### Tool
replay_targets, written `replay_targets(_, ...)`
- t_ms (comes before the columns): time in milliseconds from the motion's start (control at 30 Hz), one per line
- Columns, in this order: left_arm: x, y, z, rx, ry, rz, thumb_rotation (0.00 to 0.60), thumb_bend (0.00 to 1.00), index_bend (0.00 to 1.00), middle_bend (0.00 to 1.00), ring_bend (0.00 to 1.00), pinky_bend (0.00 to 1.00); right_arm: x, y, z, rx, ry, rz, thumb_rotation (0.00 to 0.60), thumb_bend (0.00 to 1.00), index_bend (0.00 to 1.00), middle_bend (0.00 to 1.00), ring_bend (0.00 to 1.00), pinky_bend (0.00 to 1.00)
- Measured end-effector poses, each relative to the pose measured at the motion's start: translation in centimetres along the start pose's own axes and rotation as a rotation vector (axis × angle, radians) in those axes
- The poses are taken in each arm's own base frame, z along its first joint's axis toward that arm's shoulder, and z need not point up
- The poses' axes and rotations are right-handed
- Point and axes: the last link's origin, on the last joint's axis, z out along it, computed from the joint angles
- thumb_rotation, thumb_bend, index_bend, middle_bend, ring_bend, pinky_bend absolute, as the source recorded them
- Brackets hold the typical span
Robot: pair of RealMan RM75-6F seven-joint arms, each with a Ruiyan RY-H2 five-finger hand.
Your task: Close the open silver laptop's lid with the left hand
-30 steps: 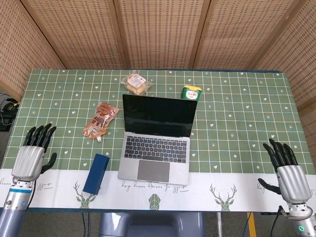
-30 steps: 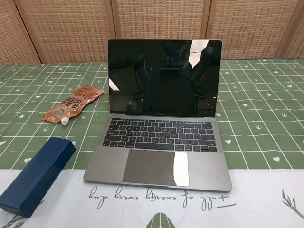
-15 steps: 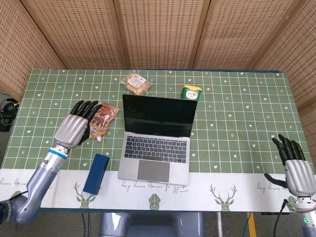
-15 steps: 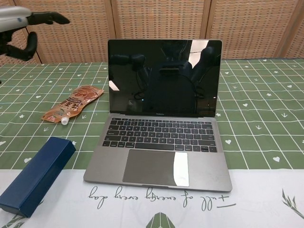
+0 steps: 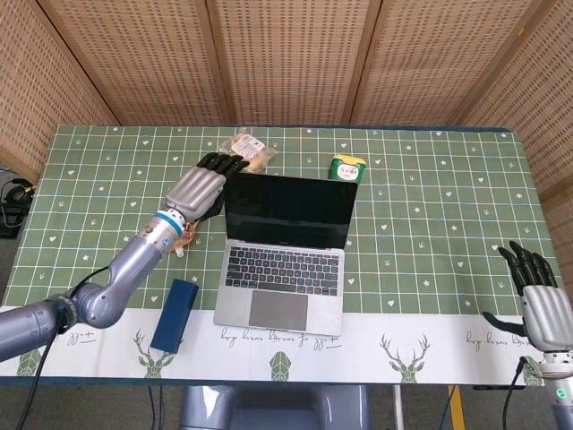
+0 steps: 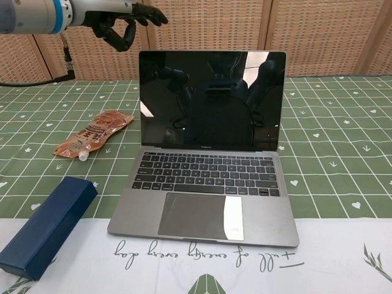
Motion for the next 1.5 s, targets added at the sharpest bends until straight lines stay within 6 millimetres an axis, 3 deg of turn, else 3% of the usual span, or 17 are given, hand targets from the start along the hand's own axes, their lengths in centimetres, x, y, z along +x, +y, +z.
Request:
replay_targets(233, 0.9, 1.8, 3.7, 0.004, -0.058, -0.025, 0.6, 1.0, 0.0, 0.0, 0.0, 0.01, 0.0, 0.4, 0.2, -0.01, -0.008, 0.014, 0.6, 0.1, 0.0, 0.0, 0.0, 0.0)
replay_targets(500, 0.3, 3.7, 6.5, 0.021, -0.124, -0.047, 0.6, 1.0, 0.0, 0.0, 0.0, 0.03, 0.6, 1.0, 0.4, -0.028, 0.004, 0.031, 0.6, 0.1, 0.0, 0.0, 0.0, 0.0)
replay_targets(700, 0.2, 5.4, 7.9, 0.026, -0.148, -0.047, 0.6, 1.0, 0.11, 0.01, 0.04, 0.16, 0.8, 1.3, 0.5, -0.034, 0.009, 0.041, 0.6, 0.1, 0.0, 0.0, 0.0, 0.0)
replay_targets(867, 0.3, 6.1, 8.3, 0.031, -0.142, -0.04, 0.6, 1.0, 0.27, 0.17, 0.2, 0.28, 0.9, 1.4, 0.5, -0.035, 0.012, 0.046, 0.6, 0.1, 0.0, 0.0, 0.0, 0.0)
replay_targets(1033, 0.5, 6.6, 8.1, 0.027, -0.143, -0.057, 0.6, 1.0, 0.35, 0.27, 0.26, 0.31, 1.0, 1.3, 0.4, -0.03, 0.014, 0.047, 0.6, 0.1, 0.0, 0.0, 0.0, 0.0)
replay_targets(1500, 2.0, 7.4, 5.8, -0.033, -0.153, -0.076, 0.6, 1.0, 0.4, 0.32, 0.3, 0.32, 1.1, 1.1, 0.2, -0.02, 0.02, 0.044, 0.6, 0.1, 0.0, 0.0, 0.0, 0.0)
